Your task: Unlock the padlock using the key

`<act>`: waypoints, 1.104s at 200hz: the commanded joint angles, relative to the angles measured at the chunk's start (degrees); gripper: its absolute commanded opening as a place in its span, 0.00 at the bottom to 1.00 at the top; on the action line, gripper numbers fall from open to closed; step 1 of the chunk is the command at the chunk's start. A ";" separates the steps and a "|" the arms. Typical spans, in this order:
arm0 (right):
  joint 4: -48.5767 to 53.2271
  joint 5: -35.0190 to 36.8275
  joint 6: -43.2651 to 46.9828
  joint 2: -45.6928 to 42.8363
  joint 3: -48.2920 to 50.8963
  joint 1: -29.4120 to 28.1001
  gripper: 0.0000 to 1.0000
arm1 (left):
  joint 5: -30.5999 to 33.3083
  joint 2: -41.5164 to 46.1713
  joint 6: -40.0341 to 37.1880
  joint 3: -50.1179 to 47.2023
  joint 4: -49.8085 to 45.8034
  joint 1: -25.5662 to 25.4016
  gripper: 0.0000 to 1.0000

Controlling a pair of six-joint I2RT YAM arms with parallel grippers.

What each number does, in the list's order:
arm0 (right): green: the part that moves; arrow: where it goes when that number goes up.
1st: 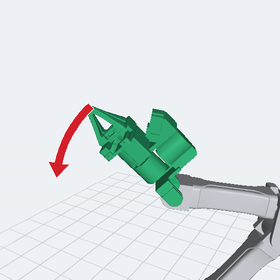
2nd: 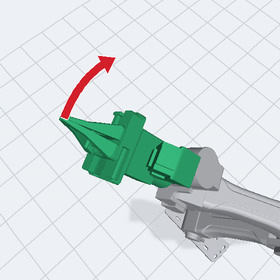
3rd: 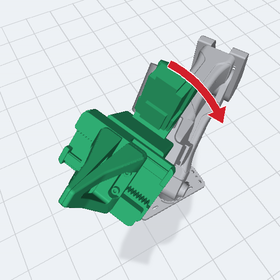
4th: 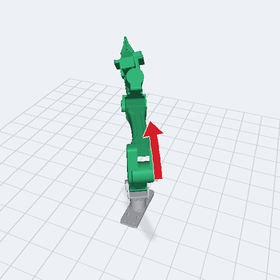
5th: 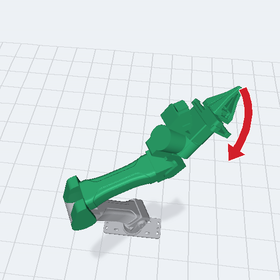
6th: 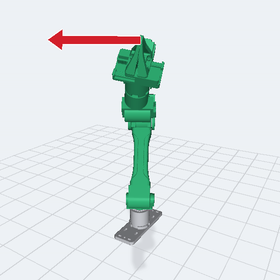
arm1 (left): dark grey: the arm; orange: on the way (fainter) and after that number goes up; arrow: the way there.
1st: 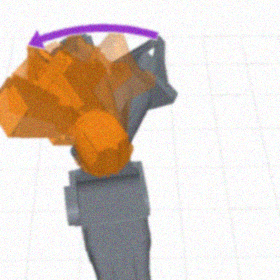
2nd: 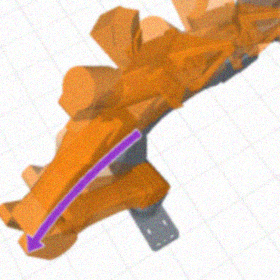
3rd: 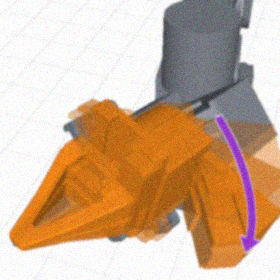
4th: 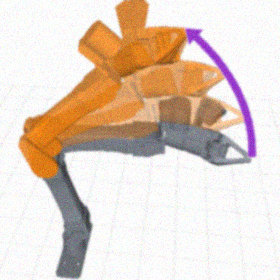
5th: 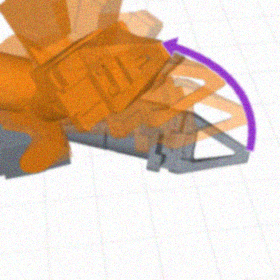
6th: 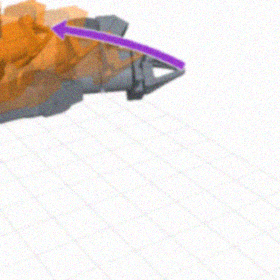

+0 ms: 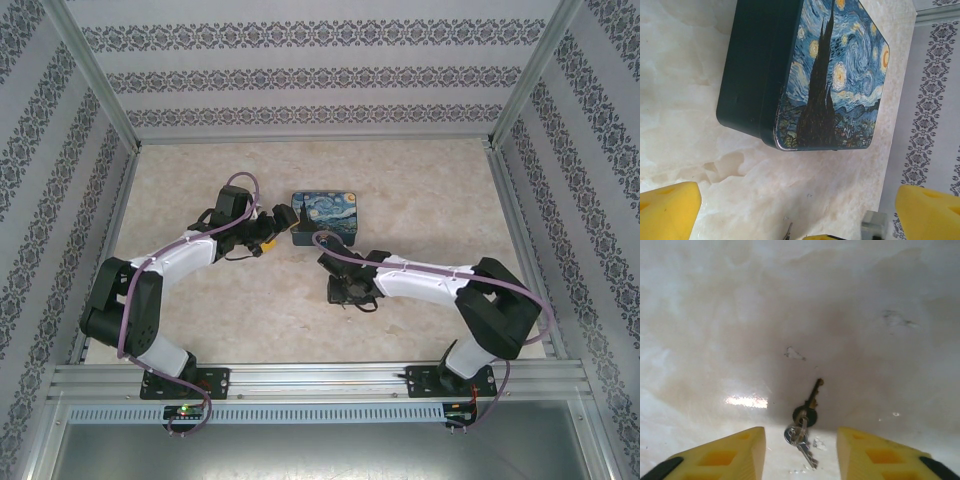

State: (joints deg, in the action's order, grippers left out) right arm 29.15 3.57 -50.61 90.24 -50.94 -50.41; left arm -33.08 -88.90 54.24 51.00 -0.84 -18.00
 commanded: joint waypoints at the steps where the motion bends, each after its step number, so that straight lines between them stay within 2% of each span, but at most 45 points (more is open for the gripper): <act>1: 4.96 4.37 -3.99 -1.92 -1.44 -0.48 0.44 | -1.42 -0.75 -0.02 1.19 1.99 -0.28 1.00; 99: 7.27 5.34 -11.59 9.07 -7.23 -4.59 0.44 | -2.16 -1.32 0.87 0.99 3.80 -0.28 1.00; 159: 5.67 3.90 -13.88 12.89 -5.76 -4.87 0.41 | -2.25 -1.14 0.87 0.50 4.24 -0.26 1.00; 186: 4.80 3.14 -13.61 14.45 -4.99 -4.78 0.36 | -2.43 -1.36 0.87 0.51 4.37 -0.27 1.00; 221: 2.63 1.34 -12.05 16.71 -3.18 -3.86 0.16 | -2.43 -1.26 0.91 0.52 4.27 -0.24 1.00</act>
State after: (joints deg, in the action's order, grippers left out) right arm 35.18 7.92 -63.00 100.79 -58.00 -54.59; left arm -34.52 -89.43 54.70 51.00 1.28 -18.00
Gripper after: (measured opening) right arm 0.239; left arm 0.997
